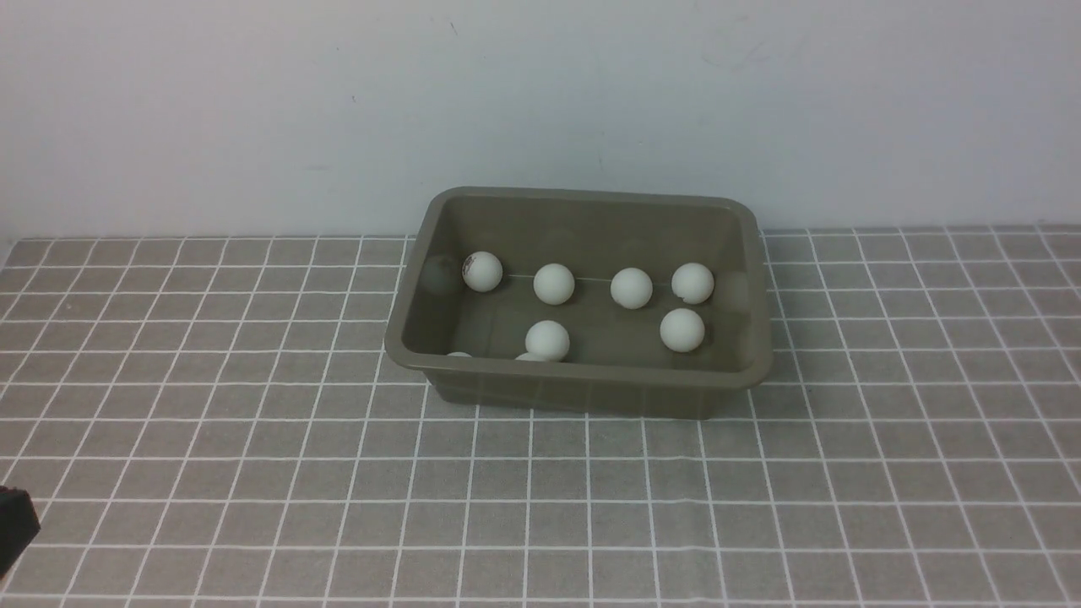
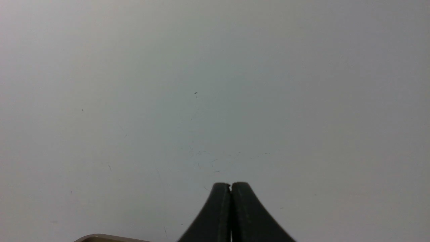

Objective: Put the table tennis balls into the box on the grey coffee tablecloth.

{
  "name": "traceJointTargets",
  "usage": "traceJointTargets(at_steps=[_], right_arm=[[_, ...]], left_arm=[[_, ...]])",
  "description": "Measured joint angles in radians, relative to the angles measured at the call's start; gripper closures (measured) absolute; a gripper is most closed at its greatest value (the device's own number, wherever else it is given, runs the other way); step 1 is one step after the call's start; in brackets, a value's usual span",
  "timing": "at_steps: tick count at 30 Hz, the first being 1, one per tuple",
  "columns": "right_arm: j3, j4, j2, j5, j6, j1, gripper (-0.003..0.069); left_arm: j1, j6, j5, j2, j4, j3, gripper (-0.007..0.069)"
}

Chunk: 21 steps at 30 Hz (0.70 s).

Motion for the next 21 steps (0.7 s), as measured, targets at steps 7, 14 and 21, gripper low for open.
traceJointTargets(at_steps=[7, 14, 21], right_arm=[[0.000, 0.000, 0.000, 0.000, 0.000, 0.000, 0.0669], [0.001, 0.000, 0.000, 0.000, 0.000, 0.000, 0.0669], [0.001, 0.000, 0.000, 0.007, 0.000, 0.000, 0.0669]], left_arm=[[0.004, 0.041, -0.034, -0.007, 0.051, 0.031, 0.0629], [0.127, 0.045, -0.332, -0.176, 0.118, 0.373, 0.0629], [0.132, 0.043, -0.282, -0.208, 0.127, 0.515, 0.0629]])
